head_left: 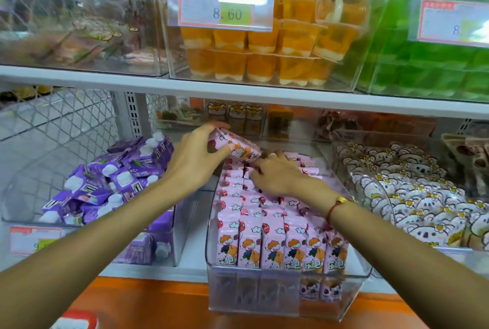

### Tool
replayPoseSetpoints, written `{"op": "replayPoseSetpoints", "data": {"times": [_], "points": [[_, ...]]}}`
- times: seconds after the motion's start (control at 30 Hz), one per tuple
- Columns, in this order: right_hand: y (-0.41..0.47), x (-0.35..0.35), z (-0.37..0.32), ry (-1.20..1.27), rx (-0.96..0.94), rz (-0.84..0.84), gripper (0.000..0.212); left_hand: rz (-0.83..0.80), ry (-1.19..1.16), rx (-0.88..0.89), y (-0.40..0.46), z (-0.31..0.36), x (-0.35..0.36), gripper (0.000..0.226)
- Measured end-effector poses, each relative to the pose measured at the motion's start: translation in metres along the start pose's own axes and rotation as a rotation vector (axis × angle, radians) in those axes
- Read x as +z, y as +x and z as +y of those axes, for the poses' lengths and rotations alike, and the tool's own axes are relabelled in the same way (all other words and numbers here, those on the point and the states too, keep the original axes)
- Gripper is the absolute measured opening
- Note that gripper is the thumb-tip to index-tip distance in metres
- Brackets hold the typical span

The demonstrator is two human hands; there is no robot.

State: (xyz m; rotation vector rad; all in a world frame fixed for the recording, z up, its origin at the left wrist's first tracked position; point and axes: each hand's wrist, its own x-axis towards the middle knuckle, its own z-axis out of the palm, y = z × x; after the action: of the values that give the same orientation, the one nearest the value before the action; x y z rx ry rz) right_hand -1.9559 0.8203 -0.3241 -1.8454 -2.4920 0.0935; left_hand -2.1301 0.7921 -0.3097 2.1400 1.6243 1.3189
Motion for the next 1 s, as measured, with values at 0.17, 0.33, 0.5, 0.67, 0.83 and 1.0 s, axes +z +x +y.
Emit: {"op": "replayPoseSetpoints", "data": {"times": [0.17,0.33,0.5,0.67,0.83,1.0], "points": [[-0.024,0.005,0.004,0.108,-0.045,-0.006,0.048,-0.074,0.121,0.066,0.012,0.000,0.002,0.045],[-0.031,0.008,0.003,0.176,-0.041,0.013,0.048,-0.225,0.282,0.101,0.029,0.004,0.014,0.041],[-0.031,0.007,0.002,0.173,-0.041,-0.007,0.050,-0.318,0.301,0.089,0.051,0.009,0.026,0.045],[-0.044,0.001,0.000,0.135,-0.075,-0.020,0.051,-0.431,0.397,0.079,0.057,0.013,0.048,0.040],[-0.089,0.007,0.005,0.135,-0.168,0.057,0.050,-0.678,0.577,0.165,0.059,0.008,0.053,0.029],[-0.103,0.015,0.008,0.062,-0.162,0.098,0.052,-0.766,0.635,0.233,0.059,0.014,0.039,0.035]]}}
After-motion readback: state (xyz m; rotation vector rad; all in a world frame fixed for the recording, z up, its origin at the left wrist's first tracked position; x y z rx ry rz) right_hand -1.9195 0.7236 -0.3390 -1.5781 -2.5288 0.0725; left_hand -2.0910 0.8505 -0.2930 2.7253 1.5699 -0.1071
